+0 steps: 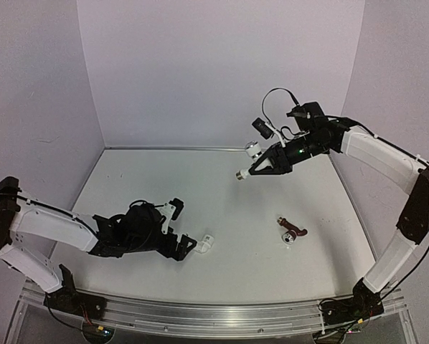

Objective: Install the water faucets

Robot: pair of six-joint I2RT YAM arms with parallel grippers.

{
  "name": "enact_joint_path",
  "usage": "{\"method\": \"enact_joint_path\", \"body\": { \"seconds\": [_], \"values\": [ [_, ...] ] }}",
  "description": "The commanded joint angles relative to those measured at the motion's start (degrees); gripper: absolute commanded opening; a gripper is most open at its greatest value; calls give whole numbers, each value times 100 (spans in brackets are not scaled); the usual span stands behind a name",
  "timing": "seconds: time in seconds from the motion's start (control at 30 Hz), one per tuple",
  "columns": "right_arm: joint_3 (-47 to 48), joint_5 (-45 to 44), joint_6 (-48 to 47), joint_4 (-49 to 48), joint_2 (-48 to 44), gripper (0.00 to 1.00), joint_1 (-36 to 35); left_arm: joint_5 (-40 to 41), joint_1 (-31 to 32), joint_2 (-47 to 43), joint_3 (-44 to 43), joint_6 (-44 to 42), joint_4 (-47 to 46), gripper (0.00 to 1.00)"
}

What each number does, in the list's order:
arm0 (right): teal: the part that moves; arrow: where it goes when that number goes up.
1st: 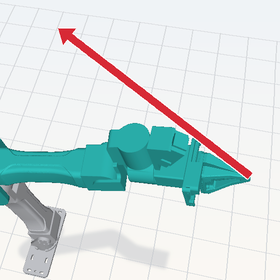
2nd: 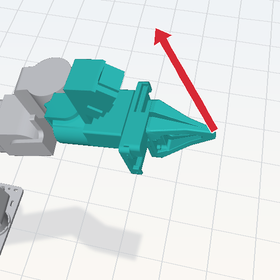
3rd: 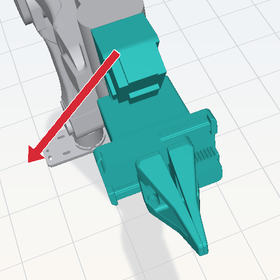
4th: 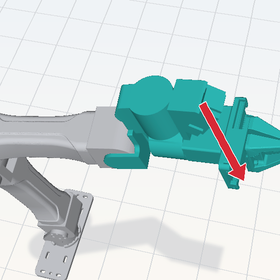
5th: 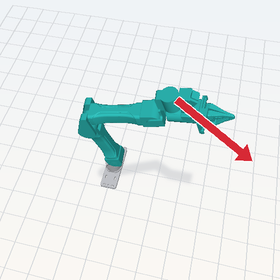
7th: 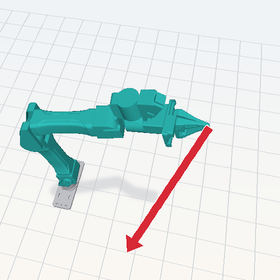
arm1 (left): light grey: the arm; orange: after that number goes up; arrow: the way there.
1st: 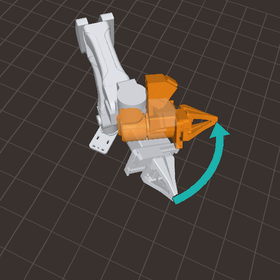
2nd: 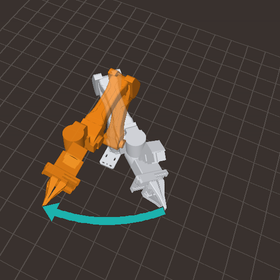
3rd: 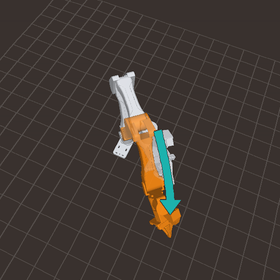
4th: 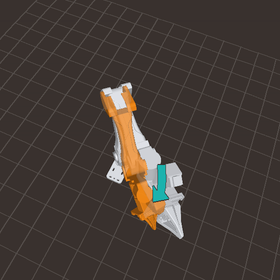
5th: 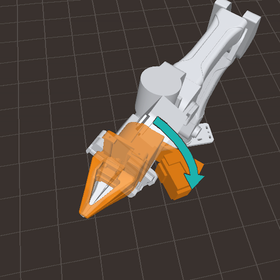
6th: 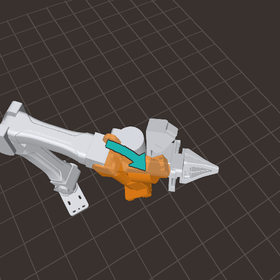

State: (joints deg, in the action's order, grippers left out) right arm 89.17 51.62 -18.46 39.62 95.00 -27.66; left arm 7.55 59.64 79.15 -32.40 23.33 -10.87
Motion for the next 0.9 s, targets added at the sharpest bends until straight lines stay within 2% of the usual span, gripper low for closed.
{"method": "enact_joint_path", "body": {
  "seconds": [0.0,0.27,0.63,0.87],
  "values": [
    [-62,250,160,-364,-286,0,9,302,169,673,-515,-471,-251,97],
    [-125,359,264,-416,-279,0,13,479,197,1681,-1949,-685,879,100],
    [-89,375,294,-415,-297,0,39,-29,219,2911,-3370,-917,2230,100],
    [-101,455,347,-424,-294,0,47,623,211,3356,-3964,-774,3125,100]
  ]
}}
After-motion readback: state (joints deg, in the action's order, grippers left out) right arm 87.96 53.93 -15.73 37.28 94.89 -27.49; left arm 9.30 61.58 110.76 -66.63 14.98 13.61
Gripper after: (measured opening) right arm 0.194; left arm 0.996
